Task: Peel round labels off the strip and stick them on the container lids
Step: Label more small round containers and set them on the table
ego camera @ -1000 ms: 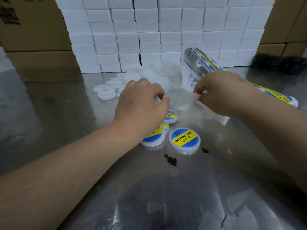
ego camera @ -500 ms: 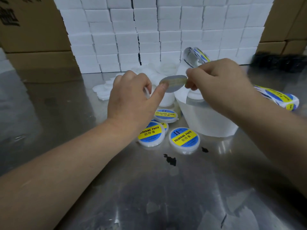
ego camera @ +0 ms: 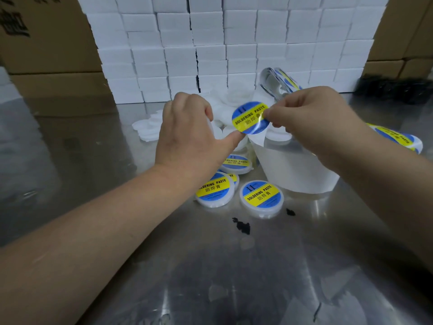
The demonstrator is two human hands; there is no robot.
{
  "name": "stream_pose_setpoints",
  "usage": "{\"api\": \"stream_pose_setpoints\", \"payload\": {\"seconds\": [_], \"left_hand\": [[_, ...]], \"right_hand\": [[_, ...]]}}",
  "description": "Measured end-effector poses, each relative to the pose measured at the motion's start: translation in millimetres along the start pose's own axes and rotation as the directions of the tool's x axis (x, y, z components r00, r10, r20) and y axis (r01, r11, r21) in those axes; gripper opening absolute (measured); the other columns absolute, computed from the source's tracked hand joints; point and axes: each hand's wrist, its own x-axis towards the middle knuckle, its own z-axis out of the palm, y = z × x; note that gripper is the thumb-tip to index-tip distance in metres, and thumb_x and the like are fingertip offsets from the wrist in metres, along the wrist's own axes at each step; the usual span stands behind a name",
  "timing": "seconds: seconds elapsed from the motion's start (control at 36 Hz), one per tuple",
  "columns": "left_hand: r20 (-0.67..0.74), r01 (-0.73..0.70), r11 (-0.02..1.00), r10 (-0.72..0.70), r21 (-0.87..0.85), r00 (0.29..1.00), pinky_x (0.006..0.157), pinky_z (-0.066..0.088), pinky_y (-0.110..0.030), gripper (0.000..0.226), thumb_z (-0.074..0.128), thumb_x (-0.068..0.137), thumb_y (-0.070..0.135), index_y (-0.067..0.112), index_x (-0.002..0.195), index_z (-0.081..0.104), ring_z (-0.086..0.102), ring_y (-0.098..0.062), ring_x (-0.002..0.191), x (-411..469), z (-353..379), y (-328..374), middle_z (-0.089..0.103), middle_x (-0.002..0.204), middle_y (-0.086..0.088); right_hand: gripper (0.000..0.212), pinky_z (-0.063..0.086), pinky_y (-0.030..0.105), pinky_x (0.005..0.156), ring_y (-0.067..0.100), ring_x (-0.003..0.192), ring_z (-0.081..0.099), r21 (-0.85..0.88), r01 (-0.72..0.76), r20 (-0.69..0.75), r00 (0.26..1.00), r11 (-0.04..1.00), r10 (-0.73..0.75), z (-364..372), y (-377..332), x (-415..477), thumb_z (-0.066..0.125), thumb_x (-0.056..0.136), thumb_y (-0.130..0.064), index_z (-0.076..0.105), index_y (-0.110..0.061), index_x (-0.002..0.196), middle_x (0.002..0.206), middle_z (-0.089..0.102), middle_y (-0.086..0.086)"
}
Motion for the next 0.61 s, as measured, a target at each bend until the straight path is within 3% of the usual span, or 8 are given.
{"api": "stream_pose_setpoints", "payload": {"seconds": [0.11, 0.17, 0.25, 0.31, 0.36, 0.42, 0.53, 0.61], "left_hand": [[0.072, 0.099, 0.991, -0.093, -0.087, 0.993, 0.073, 0.021, -0.015, 0.029, 0.059, 0.081, 0.014, 0.018, 0.096, 0.034, 0.034, -0.013, 0.095, -1.2, 6.3, -6.8, 0.032, 0.104, 0.004], [0.099, 0.198, 0.952, -0.18, -0.231, 0.979, 0.078, 0.026, -0.012, 0.025, 0.05, 0.089, 0.014, 0.016, 0.112, 0.039, 0.04, -0.014, 0.101, -0.5, 6.8, -8.1, 0.036, 0.112, 0.005], [0.141, 0.297, 0.866, -0.262, -0.402, 0.955, 0.086, 0.026, 0.004, 0.045, 0.038, 0.098, 0.025, 0.017, 0.141, 0.027, 0.04, -0.001, 0.112, 3.2, 2.6, -7.3, 0.039, 0.129, 0.007], [0.178, 0.335, 0.779, -0.284, -0.53, 0.942, 0.096, 0.042, -0.017, 0.048, 0.034, 0.1, 0.027, 0.023, 0.146, 0.021, 0.048, -0.006, 0.117, 4.4, 0.6, -5.1, 0.039, 0.141, 0.006], [0.237, 0.393, 0.646, -0.318, -0.655, 0.918, 0.072, 0.055, -0.022, 0.04, 0.033, 0.1, 0.025, 0.032, 0.14, 0.03, 0.065, -0.004, 0.09, 4.3, -1.4, -0.1, 0.052, 0.126, 0.015], [0.283, 0.43, 0.544, -0.336, -0.721, 0.898, 0.062, 0.056, -0.02, 0.03, 0.033, 0.101, 0.022, 0.036, 0.122, 0.047, 0.067, -0.001, 0.073, 5.1, -2.0, 2.8, 0.056, 0.106, 0.024], [0.432, 0.528, 0.335, -0.322, -0.78, 0.843, 0.065, 0.056, -0.027, 0.029, 0.033, 0.101, 0.019, 0.034, 0.098, 0.058, 0.067, -0.021, 0.09, 6.6, -2.3, 8.2, 0.054, 0.125, -0.01], [0.535, 0.584, 0.149, -0.273, -0.798, 0.8, 0.068, 0.058, -0.032, 0.027, 0.032, 0.101, 0.02, 0.025, 0.099, 0.058, 0.067, -0.028, 0.083, 7.4, -3.9, 10.0, 0.065, 0.103, -0.01]], "right_hand": [[0.022, 0.033, 0.016, 0.043, 0.007, 0.052, 0.041, 0.046, 0.059, -0.054, 0.997, 0.997, -0.057, 0.1, 2.0, 1.6, 0.062, 0.083, -0.023, 0.062, -0.021, 0.061, 0.064, 0.054, 0.004], [0.025, 0.033, 0.014, 0.042, 0.002, 0.046, 0.039, 0.081, 0.078, -0.061, 0.995, 0.994, -0.073, -0.1, 1.3, 1.1, 0.061, 0.084, -0.022, 0.061, -0.026, 0.06, 0.059, 0.053, -0.002], [0.024, 0.032, 0.013, 0.042, 0.001, 0.044, 0.038, 0.144, 0.098, -0.033, 0.995, 0.985, -0.094, 1.3, -0.3, -0.7, 0.061, 0.084, -0.022, 0.062, -0.027, 0.061, 0.055, 0.052, -0.007], [0.023, 0.032, 0.011, 0.043, 0.001, 0.046, 0.039, 0.172, 0.114, -0.001, 0.993, 0.978, -0.115, 3.3, -0.7, -2.5, 0.062, 0.084, -0.022, 0.063, -0.028, 0.061, 0.051, 0.052, -0.011], [0.024, 0.033, 0.01, 0.043, 0.002, 0.047, 0.04, 0.194, 0.123, 0.041, 0.99, 0.973, -0.133, 4.6, -1.3, -4.1, 0.063, 0.084, -0.023, 0.063, -0.03, 0.061, 0.046, 0.051, -0.014], [0.025, 0.034, 0.01, 0.043, 0.004, 0.05, 0.042, 0.191, 0.143, 0.077, 0.984, 0.971, -0.16, 5.5, -2.0, -5.6, 0.063, 0.084, -0.024, 0.063, -0.031, 0.06, 0.045, 0.052, -0.015], [0.022, 0.035, 0.007, 0.042, 0.002, 0.05, 0.045, 0.15, 0.2, 0.105, 0.97, 0.968, -0.217, 4.9, -3.9, -8.4, 0.064, 0.084, -0.026, 0.064, -0.033, 0.063, 0.048, 0.057, -0.019], [0.021, 0.034, 0.006, 0.041, 0.003, 0.048, 0.045, 0.139, 0.222, 0.133, 0.962, 0.965, -0.24, 4.6, -4.9, -10.5, 0.064, 0.084, -0.028, 0.065, -0.032, 0.063, 0.05, 0.058, -0.018]]}}
